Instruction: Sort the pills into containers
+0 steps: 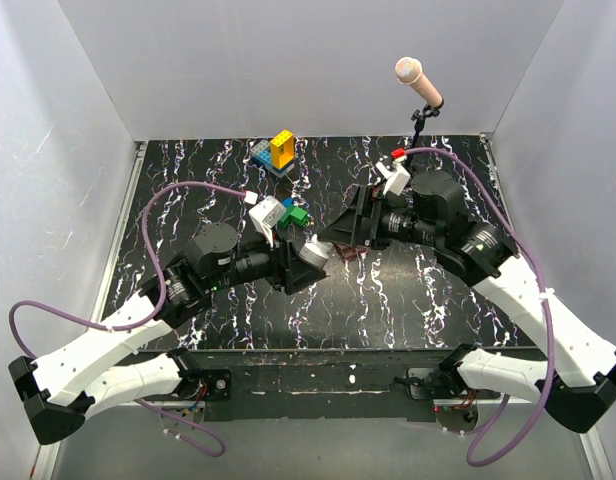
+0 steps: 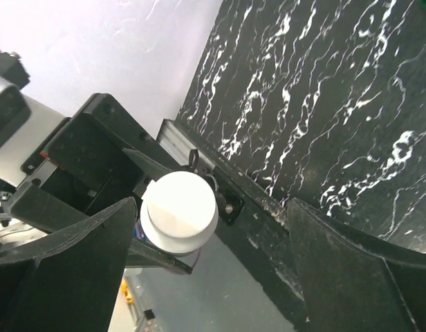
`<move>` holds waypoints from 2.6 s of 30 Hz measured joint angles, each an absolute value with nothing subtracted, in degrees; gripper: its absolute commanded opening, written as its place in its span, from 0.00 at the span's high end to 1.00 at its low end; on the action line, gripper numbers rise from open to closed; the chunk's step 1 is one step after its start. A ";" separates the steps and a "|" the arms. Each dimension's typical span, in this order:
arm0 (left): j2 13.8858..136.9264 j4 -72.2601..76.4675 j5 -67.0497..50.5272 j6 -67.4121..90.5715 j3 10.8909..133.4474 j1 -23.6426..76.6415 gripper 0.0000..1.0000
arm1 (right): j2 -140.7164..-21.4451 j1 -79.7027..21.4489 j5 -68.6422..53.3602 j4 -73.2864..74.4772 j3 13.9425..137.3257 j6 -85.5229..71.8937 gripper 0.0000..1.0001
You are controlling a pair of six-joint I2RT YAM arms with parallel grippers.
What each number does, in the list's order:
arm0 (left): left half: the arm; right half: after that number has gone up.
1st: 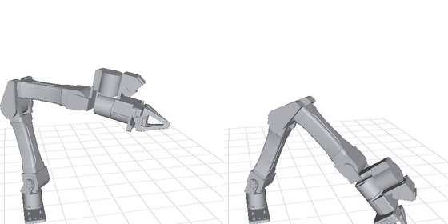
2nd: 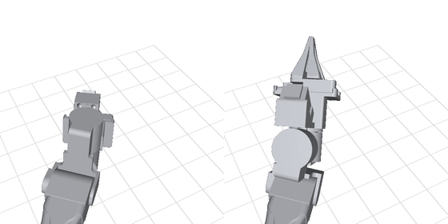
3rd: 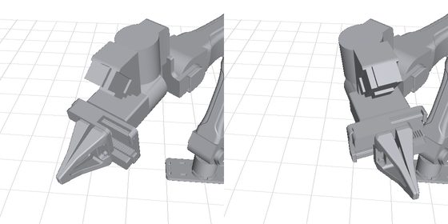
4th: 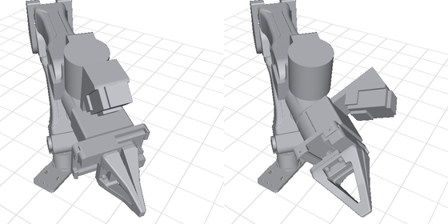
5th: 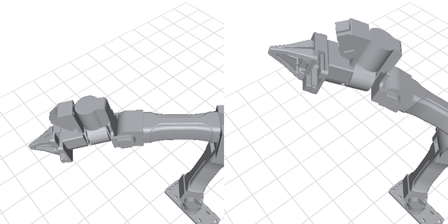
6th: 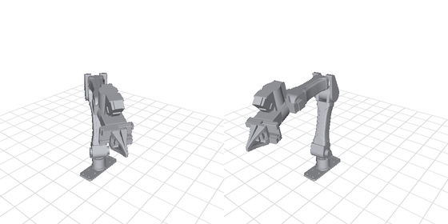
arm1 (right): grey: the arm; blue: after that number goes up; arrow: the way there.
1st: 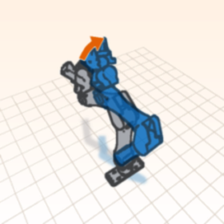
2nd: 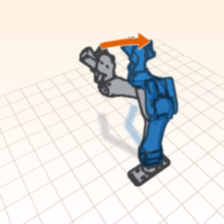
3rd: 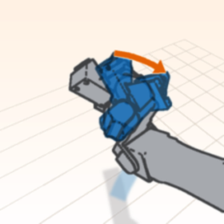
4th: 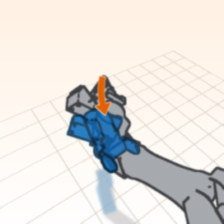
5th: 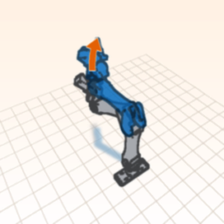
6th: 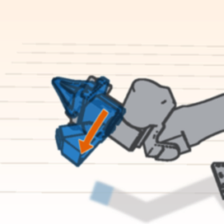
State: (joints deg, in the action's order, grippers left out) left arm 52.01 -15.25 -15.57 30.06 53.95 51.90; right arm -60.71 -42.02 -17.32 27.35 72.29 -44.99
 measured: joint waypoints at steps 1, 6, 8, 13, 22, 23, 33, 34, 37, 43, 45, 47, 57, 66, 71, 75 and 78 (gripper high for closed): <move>52.10 -16.27 -14.85 29.56 54.33 51.90 1.00 | -61.47 -42.02 -18.09 27.38 72.29 -45.56 0.05; 53.21 -19.66 -12.27 27.59 55.94 52.03 1.00 | -63.46 -42.02 -20.93 27.24 72.27 -48.60 0.09; 53.52 -20.34 -11.64 27.16 55.99 52.12 1.00 | -63.59 -42.02 -21.93 26.92 72.27 -49.71 0.12; 54.24 -21.50 -10.90 26.57 55.99 52.42 1.00 | -65.10 -42.02 -24.14 26.39 72.27 -51.53 0.21; 54.30 -22.13 -10.48 26.33 55.99 52.75 1.00 | -67.77 -42.02 -25.71 26.41 72.20 -52.93 0.39; 54.30 -22.17 -10.48 26.28 55.99 52.75 1.00 | -67.77 -42.02 -25.82 26.26 72.20 -53.08 0.40; 54.33 -22.31 -10.26 26.15 56.05 53.12 1.00 | -67.77 -41.76 -26.22 25.32 71.55 -53.71 0.76; 54.33 -22.39 -10.24 26.15 56.05 53.17 1.00 | -67.77 -41.76 -26.35 25.30 71.46 -53.69 0.80; 54.28 -22.31 -10.11 26.15 56.03 53.30 1.00 | -67.64 -41.74 -26.48 25.10 71.46 -53.17 0.90; 52.71 -20.32 -11.27 26.92 55.64 53.39 1.00 | -65.39 -41.74 -28.71 21.69 70.41 -49.76 0.99; 51.62 -18.55 -12.43 27.38 54.98 53.43 1.00 | -63.77 -41.76 -30.09 19.53 69.56 -48.40 0.99; 50.70 -16.80 -14.06 27.94 54.43 53.58 1.00 | -61.89 -41.80 -31.31 17.45 68.38 -47.05 0.99; 50.04 -8.05 -24.69 31.77 53.71 53.82 1.00 | -55.35 -41.91 -37.04 11.66 66.63 -39.42 0.99; 50.68 0.93 -33.39 36.10 52.84 53.87 1.00 | -51.96 -42.09 -43.35 7.22 66.57 -33.69 0.99; 52.69 6.68 -38.09 38.94 52.84 53.87 1.00 | -49.93 -42.06 -45.34 5.56 66.43 -31.68 0.99; 53.39 8.88 -39.77 40.10 52.84 53.87 1.00 | -49.21 -42.06 -45.65 5.15 66.39 -30.76 0.99; 53.58 9.08 -39.94 40.34 52.84 53.87 1.00 | -49.23 -42.06 -45.84 5.15 66.39 -30.33 0.94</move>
State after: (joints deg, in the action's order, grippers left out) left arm 53.58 9.08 -39.94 40.34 52.84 53.87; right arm -49.23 -42.06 -45.84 5.15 66.39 -30.33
